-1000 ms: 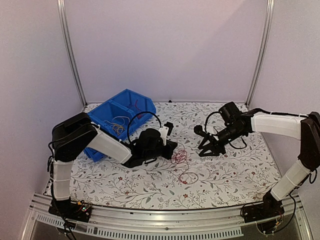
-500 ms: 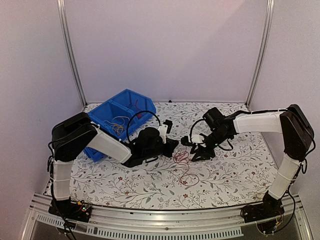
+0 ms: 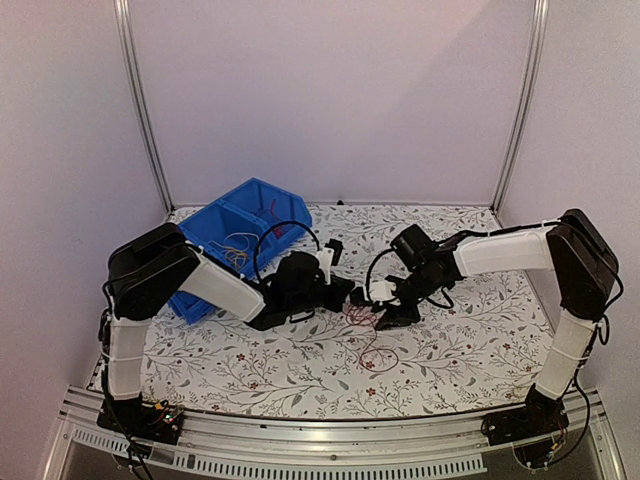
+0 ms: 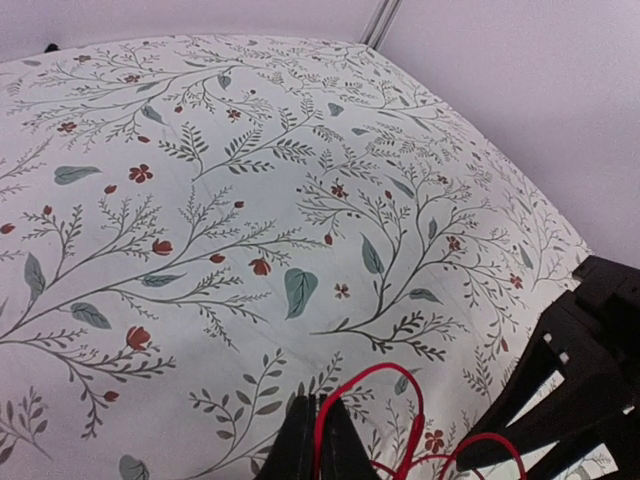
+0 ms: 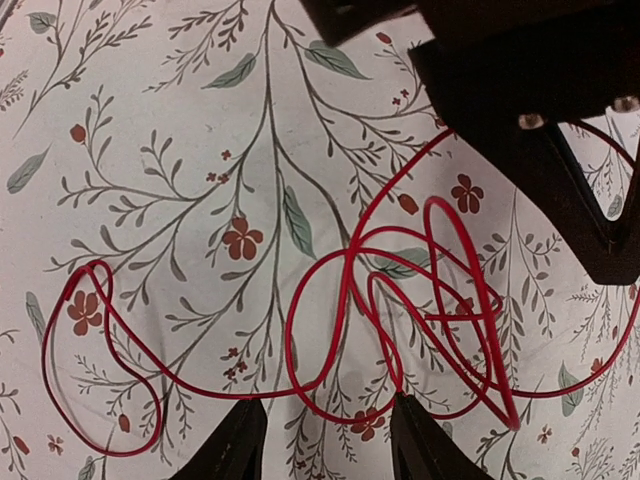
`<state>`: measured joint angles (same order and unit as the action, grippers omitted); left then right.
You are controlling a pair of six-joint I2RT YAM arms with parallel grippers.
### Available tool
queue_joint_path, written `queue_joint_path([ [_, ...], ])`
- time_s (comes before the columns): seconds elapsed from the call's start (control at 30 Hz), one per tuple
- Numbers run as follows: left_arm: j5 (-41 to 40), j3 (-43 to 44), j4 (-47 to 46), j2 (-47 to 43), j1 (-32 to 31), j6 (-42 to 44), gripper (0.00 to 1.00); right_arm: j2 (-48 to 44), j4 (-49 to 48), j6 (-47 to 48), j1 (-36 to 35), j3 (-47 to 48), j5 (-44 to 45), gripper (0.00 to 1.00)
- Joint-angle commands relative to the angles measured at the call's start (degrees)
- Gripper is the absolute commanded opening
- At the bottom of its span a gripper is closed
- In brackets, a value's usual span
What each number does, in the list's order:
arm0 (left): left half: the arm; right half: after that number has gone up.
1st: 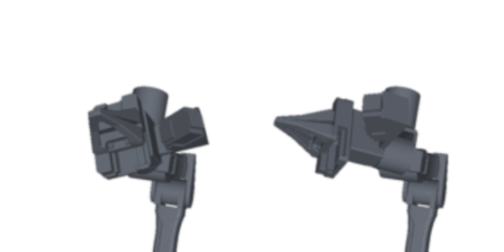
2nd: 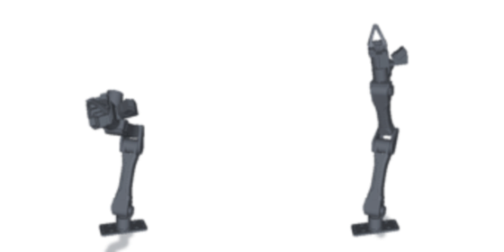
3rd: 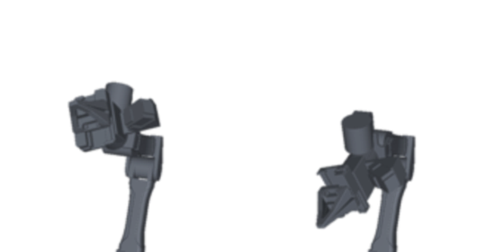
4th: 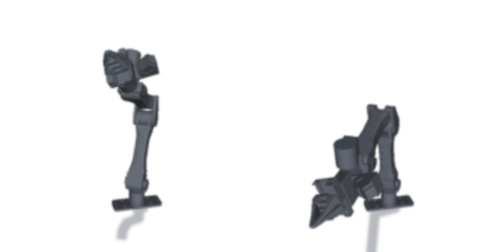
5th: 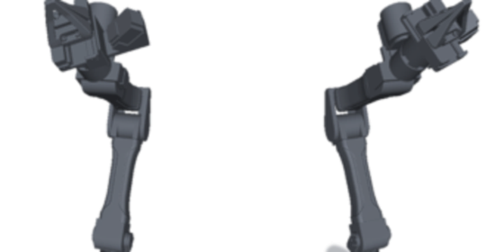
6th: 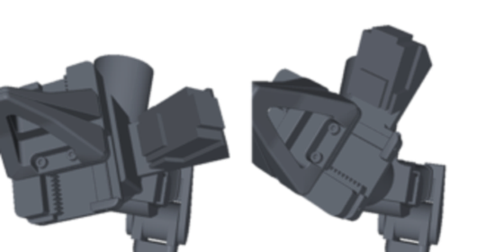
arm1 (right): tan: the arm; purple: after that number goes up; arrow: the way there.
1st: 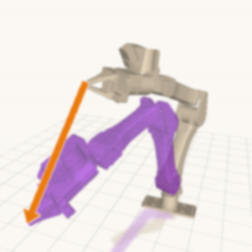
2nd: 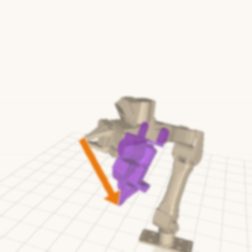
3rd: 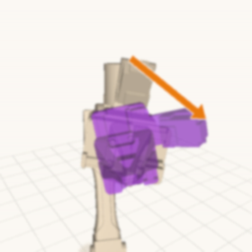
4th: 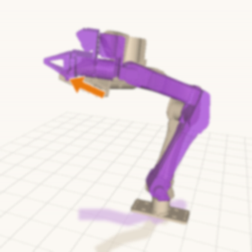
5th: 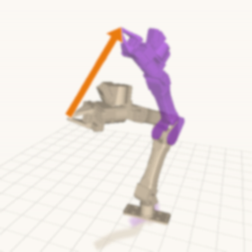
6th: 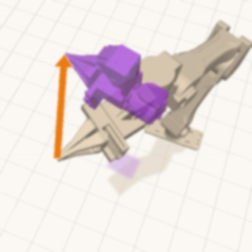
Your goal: Untangle the cables
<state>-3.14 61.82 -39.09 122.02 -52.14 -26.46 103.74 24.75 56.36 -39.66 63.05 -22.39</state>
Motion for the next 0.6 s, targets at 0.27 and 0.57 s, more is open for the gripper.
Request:
queue_joint_path([
  [0.27, 0.44, 2.31, 2.98, 0.67, 1.46, 1.28, 0.00, 1.99, -4.37, 0.29, -2.18, -0.03, 4.99, 0.00],
  [0.57, -10.72, -8.31, 8.77, -14.94, 5.87, 4.97, 0.00, -15.50, -1.12, 0.87, 4.85, -11.18, 5.37, 0.00],
])
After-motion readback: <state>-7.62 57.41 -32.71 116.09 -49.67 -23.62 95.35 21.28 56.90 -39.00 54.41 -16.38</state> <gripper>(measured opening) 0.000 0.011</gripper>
